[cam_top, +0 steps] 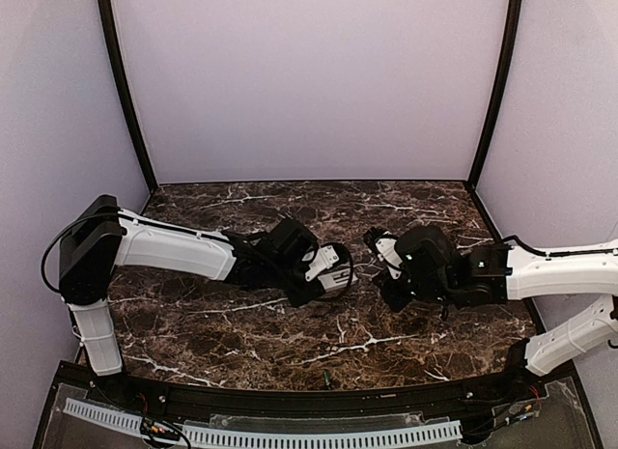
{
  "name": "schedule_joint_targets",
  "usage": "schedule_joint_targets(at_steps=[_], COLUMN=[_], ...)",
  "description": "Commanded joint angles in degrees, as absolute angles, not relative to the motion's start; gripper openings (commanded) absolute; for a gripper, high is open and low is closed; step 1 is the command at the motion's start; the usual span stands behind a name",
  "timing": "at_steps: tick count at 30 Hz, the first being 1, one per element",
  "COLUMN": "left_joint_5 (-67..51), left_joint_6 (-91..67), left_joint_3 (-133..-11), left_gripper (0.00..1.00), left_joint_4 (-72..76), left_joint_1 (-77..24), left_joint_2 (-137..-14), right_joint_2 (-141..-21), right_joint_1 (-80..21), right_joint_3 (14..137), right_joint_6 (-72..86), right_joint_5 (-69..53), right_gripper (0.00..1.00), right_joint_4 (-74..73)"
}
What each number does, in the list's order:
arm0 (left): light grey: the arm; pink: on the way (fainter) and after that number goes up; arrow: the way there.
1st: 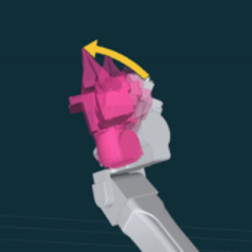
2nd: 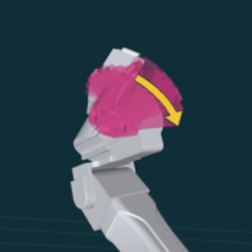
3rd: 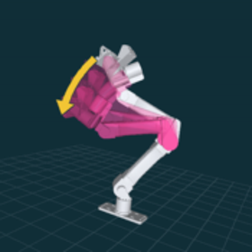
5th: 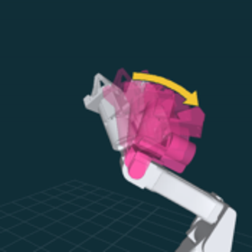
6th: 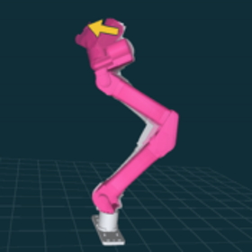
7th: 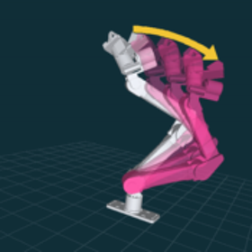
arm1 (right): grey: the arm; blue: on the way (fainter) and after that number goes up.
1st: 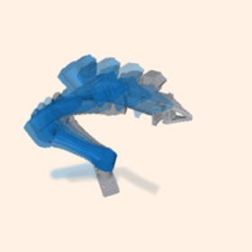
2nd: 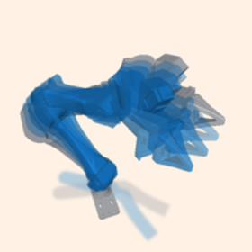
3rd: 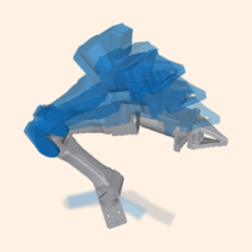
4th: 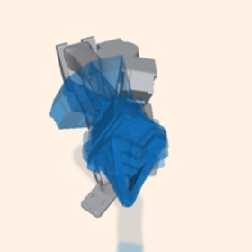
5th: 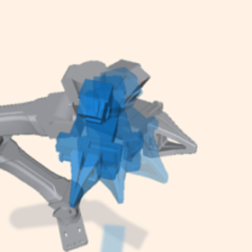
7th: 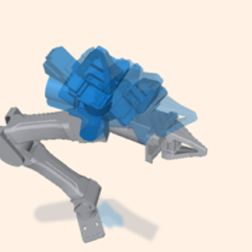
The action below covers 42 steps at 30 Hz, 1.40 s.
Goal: Unload the batteries from the remote control
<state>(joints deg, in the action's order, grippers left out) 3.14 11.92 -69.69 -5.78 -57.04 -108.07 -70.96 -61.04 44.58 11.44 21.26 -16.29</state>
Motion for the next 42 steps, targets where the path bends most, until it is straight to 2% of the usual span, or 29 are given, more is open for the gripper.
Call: schedule_joint_targets(at_steps=[1,13,18,25,33,42], left_joint_5=[5.8,8.5,13.0,24.1,30.2,28.8], left_joint_6=[12.9,12.3,8.4,-2.5,-11.2,-17.8], left_joint_3=[-67.3,-64.3,-61.5,-49.0,-36.5,-27.2], left_gripper=[0.00,0.00,0.00,0.00,0.00,0.00], left_joint_4=[-3.8,-1.8,-3.0,-0.6,3.4,10.1], left_joint_1=[-57.8,-57.8,-57.8,-56.4,-50.5,-40.9], left_joint_2=[-102.9,-97.9,-93.6,-84.1,-75.4,-73.6], right_joint_2=[-68.6,-64.2,-63.5,-64.2,-63.9,-62.4], right_joint_1=[-60.6,-59.5,-58.8,-58.3,-58.2,-58.3], right_joint_3=[43.4,41.7,40.7,39.6,38.0,36.2], right_joint_6=[12.9,12.2,11.1,10.5,12.0,14.2], right_joint_5=[23.8,28.9,29.0,27.1,24.2,22.5], right_gripper=[0.00,0.00,0.00,0.00,0.00,0.00], right_joint_4=[-14.8,-10.4,-7.3,-4.0,-2.1,-0.6])
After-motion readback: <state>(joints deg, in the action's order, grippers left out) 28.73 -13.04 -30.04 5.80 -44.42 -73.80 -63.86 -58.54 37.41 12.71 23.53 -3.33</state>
